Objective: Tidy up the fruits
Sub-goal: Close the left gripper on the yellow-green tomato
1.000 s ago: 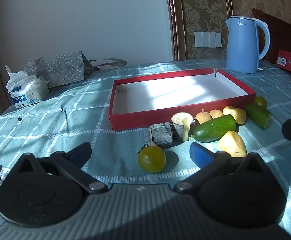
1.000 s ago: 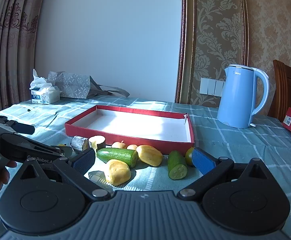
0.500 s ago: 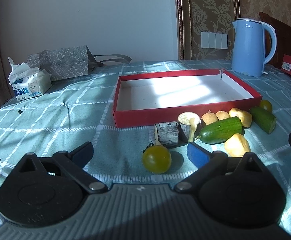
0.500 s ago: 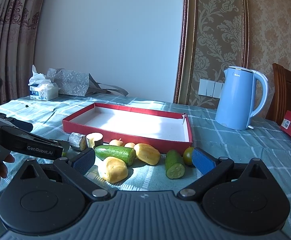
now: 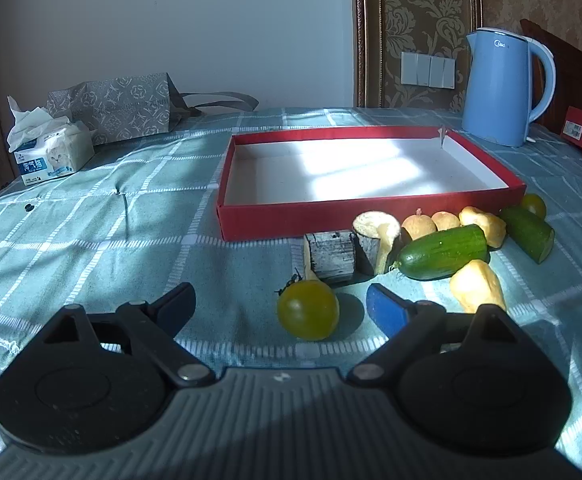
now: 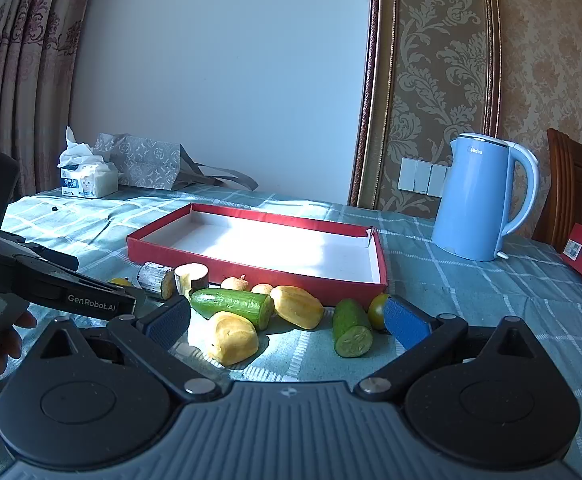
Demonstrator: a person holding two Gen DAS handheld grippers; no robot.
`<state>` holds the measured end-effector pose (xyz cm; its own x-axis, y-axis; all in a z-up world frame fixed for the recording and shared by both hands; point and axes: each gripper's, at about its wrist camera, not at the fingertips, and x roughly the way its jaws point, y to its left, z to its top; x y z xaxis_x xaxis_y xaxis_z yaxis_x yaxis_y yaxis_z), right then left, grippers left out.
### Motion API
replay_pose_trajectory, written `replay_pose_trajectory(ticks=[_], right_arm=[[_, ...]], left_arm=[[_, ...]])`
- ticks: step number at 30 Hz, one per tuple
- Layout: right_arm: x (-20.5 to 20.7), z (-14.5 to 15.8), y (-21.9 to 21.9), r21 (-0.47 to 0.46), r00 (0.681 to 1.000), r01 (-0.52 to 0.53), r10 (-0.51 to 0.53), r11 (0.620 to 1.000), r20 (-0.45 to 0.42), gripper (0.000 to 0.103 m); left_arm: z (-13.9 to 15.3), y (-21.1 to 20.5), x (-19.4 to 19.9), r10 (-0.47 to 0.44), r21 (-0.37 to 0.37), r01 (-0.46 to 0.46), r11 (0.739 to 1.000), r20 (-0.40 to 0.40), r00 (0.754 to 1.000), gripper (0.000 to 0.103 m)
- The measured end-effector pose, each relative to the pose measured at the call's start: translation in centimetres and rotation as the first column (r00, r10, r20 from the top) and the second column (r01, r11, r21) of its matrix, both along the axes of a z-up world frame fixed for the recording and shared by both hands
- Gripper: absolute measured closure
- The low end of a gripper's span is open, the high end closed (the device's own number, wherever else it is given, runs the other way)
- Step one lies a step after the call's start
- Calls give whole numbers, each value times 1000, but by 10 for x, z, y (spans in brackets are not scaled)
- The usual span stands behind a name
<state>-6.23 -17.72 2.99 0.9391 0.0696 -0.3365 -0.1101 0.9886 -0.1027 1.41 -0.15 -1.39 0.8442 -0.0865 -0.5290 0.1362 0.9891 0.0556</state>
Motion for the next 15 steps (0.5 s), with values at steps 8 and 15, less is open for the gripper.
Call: replay_pose_trajectory(ticks=[8,15], right_arm=[[0,-2,0,-11,1000,0,0,1000,2,0],[1,-3,0,-15,1000,4,-4,1000,2,0]], left_arm=[[-5,4,9,9,-34,-10,999,-33,999,21],[-7,12,13,-15,-100,7,995,-72,997,55]])
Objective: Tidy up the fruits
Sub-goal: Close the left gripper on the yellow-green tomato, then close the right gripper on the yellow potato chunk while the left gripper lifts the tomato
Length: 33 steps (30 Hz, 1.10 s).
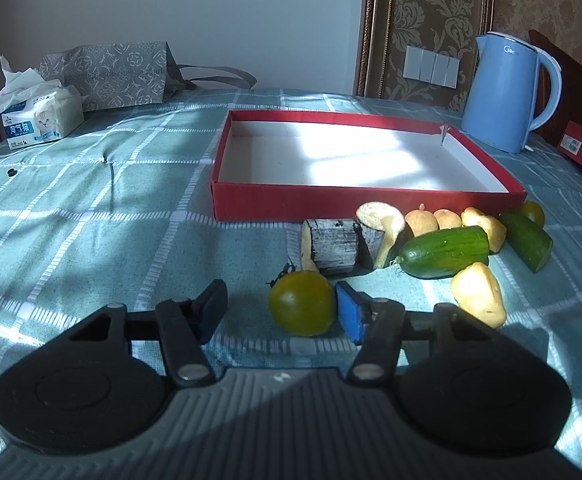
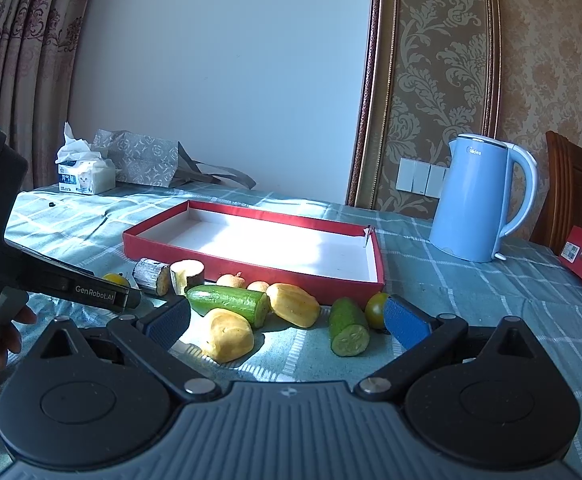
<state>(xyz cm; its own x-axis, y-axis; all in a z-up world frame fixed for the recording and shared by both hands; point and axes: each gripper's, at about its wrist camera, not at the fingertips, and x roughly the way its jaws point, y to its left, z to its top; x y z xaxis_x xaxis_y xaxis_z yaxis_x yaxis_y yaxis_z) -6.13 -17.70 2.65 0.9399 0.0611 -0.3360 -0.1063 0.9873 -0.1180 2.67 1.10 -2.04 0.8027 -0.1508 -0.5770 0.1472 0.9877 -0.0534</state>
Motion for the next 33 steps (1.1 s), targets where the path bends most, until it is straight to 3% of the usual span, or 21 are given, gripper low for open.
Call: replay_pose_trajectory(ticks=[1,9,18,22,26,29,33], right_arm=[[0,0,0,-1,1000,0,0,1000,0,0],[1,-1,0,-6,1000,-2,2,1000,-1,0],[7,-5,7,-32,999,-44,43,999,-21,0],[18,-8,17,-29,995,-76,74,997,-61,15],[36,-16,25,-12,986,-106,103,994,-131,24],[51,-22,25,26,972,-128,131,991,-196,40],[68,-32,22,79,950,-155,171,985,-263,42]], left_arm=[[0,1,0,-8,-16,8,1000,-10,1000,71],[6,7,-8,-35,-63,35,997,3,999,72],[27,4,-24,-44,-17,46,999,101,994,72],[34,3,-26,-47,0,47,999,126,991,72],[36,3,-26,-47,12,46,999,135,990,72],[35,4,-26,-46,21,44,999,138,989,72],[35,8,-26,-45,21,42,999,142,989,72]])
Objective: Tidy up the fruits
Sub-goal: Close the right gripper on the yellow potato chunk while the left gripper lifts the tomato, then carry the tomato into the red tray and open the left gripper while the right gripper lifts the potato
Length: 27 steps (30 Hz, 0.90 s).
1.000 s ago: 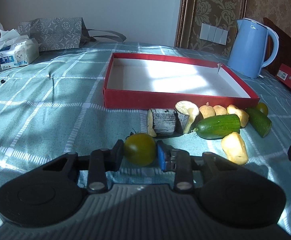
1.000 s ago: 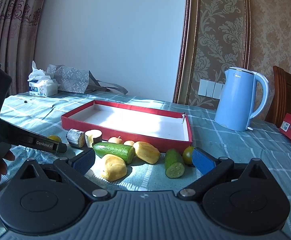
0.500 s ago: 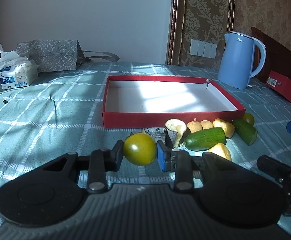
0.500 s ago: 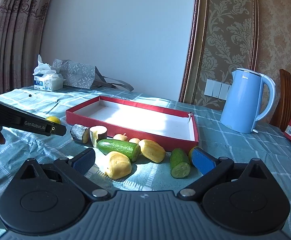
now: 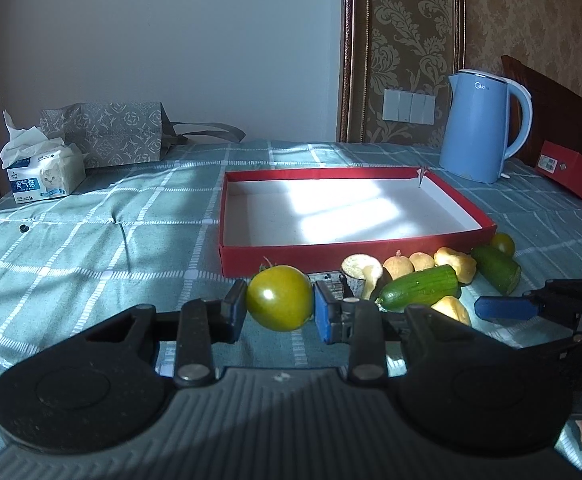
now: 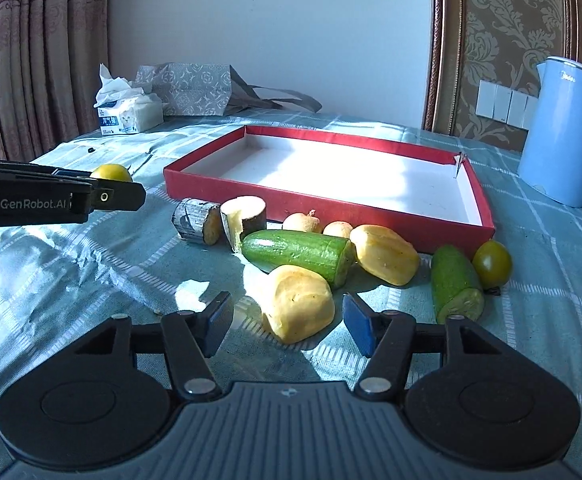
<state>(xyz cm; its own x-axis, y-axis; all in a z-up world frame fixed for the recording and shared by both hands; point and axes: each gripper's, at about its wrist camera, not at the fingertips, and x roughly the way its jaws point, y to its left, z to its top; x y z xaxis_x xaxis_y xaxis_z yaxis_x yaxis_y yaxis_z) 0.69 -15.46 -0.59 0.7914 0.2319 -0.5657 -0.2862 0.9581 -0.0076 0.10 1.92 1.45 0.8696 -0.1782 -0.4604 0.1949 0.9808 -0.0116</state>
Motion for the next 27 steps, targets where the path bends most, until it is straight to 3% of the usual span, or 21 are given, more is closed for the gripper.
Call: replay_pose_trajectory(ticks=[5,9,27], right_arm=[[10,-3,-2,-4,1000,-21,21,1000,-21,43],[17,-4,0,-10,999,-33,32,999,-26,60],[-27,9,-17,43,999,13,-15,999,48,62]], left_arm=[[1,1,1,-1,12,1,1000,8,1000,72],[0,0,2,-4,15,4,1000,5,1000,72],[21,-9,12,-59,-12,60,998,36,998,72]])
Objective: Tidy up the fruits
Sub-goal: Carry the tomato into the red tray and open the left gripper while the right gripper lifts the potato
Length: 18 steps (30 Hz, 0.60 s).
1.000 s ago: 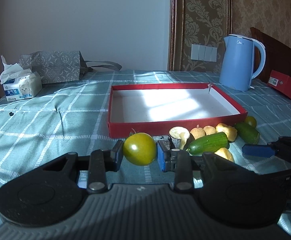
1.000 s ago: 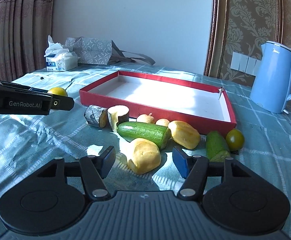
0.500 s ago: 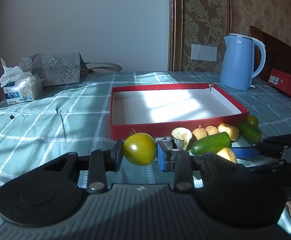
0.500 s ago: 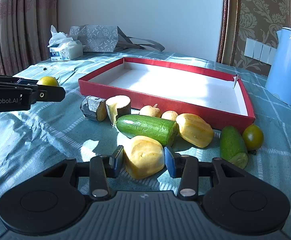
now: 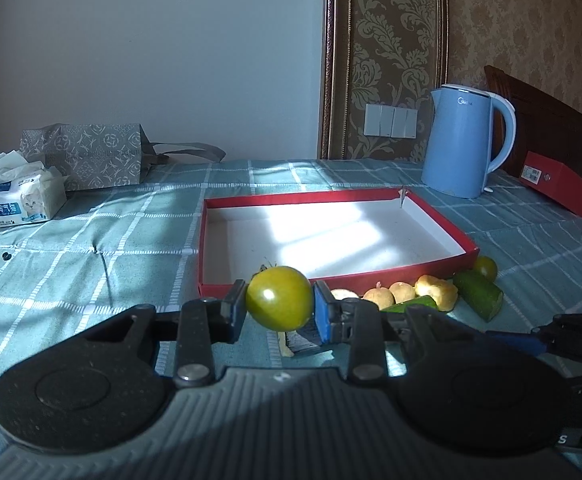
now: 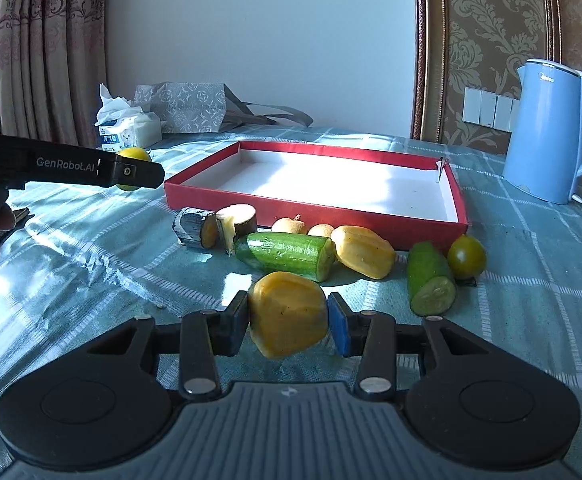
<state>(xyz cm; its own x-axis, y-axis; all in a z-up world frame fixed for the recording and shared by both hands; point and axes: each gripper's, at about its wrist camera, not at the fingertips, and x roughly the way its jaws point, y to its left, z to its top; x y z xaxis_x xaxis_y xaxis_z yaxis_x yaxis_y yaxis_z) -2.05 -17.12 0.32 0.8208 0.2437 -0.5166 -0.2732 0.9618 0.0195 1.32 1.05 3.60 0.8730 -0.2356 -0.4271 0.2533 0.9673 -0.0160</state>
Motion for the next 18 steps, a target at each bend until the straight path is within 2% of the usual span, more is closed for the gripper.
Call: replay_pose_trajectory(ticks=[5,9,18], right_arm=[[-8,5,-4,5,1000,6,-6,1000,20,62],[-12,7,-10,14,999,13,-13,1000,31,62],[-17,9,-24,28,998,35,-37,999,42,62]], left_arm=[[12,-10,29,-12,10,12,1000,16,1000,72],[15,-18,60,-25,3,25,1000,-5,1000,72],[-1,-34,130,-38,16,39,999,-69,997,72]])
